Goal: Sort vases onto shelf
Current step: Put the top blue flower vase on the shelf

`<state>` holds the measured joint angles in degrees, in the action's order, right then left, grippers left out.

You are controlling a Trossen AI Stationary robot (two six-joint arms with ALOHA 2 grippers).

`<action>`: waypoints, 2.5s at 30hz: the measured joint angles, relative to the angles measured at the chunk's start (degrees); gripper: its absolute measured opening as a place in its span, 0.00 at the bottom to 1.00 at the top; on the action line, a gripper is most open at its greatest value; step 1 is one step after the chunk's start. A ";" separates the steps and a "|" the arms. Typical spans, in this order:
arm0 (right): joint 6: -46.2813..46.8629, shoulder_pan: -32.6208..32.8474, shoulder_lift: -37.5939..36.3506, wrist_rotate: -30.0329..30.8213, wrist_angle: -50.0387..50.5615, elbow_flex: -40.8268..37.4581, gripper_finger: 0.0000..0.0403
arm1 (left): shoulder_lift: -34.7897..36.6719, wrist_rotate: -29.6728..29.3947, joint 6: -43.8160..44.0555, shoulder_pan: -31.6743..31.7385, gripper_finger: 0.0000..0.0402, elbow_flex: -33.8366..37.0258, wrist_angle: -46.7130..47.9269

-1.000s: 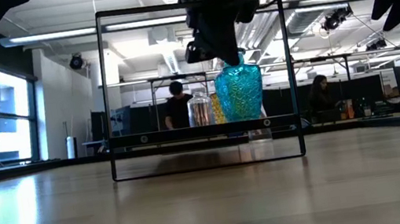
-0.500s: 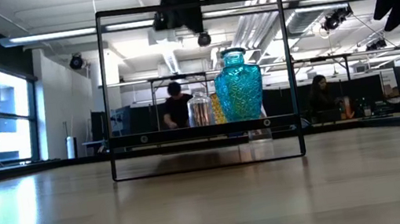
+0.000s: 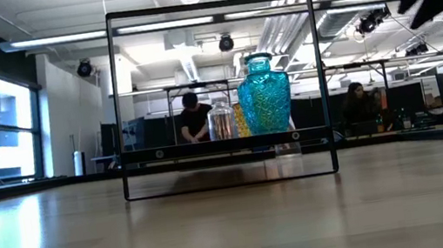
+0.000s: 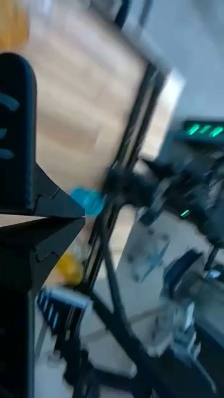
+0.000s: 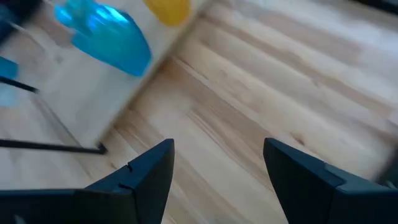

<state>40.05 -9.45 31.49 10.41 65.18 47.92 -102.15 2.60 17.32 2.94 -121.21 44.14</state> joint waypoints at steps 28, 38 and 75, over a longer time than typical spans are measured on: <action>7.64 7.46 28.36 -5.51 -49.98 0.02 0.00 | 30.35 -36.48 -1.98 0.04 0.00 -0.02 32.65; 16.69 11.78 37.54 -6.25 -56.72 0.02 0.00 | 31.39 -36.99 -5.58 0.04 0.00 0.00 34.62; 36.46 15.80 48.52 4.42 -55.31 0.02 0.00 | 31.35 -36.86 -7.58 0.04 0.00 0.00 34.51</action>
<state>76.51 6.35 80.01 14.84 9.87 47.94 -70.81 -34.26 9.74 2.98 -121.21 78.65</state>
